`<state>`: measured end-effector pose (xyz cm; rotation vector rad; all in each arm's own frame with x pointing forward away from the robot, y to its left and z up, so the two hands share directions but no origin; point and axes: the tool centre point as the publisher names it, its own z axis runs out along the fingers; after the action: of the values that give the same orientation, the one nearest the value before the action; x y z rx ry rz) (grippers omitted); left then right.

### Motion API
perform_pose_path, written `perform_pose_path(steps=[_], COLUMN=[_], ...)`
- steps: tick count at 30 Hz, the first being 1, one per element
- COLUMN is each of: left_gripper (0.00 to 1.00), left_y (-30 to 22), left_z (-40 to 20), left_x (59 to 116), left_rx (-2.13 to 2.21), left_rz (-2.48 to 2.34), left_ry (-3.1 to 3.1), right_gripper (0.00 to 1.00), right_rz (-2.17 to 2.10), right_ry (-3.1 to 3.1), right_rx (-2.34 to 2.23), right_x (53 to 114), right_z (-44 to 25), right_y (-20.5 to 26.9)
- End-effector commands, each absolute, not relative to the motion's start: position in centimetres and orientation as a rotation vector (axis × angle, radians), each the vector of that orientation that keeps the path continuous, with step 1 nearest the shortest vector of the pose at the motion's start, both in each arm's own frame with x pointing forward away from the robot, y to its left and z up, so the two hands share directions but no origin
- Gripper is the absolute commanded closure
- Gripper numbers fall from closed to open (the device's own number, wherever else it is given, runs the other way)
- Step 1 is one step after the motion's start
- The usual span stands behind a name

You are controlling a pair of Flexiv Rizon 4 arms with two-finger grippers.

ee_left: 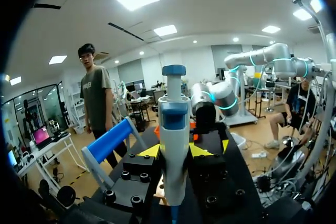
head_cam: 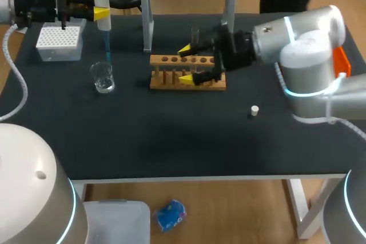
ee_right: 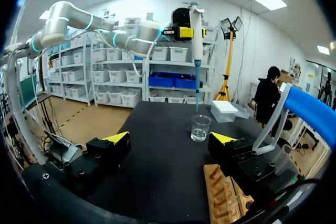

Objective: Invert the test tube, pick up the pipette, mount the tip to pipette, aspirate from beaker and dispense into the tube, eject the tip, return the pipette, and cap with the stopper.

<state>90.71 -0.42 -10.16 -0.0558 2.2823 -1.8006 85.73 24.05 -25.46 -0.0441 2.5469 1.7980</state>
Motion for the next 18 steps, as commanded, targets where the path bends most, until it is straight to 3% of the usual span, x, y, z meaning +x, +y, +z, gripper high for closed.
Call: perform_pose_path(steps=[1, 18], left_gripper=[1.0, 1.0], left_y=[-0.32, -0.32], left_z=[-10.15, -10.15], left_x=[90.81, 90.81], left_rx=[-0.05, -0.05], left_rz=[-1.803, -1.803], left_ry=[2.285, 2.285], right_gripper=[0.0, 0.0], right_rz=[1.762, 1.751], right_ry=[2.533, 2.538], right_rx=[0.069, 0.084], right_x=[84.87, 84.86], right_z=[-27.06, -27.45], right_y=[27.97, 27.89])
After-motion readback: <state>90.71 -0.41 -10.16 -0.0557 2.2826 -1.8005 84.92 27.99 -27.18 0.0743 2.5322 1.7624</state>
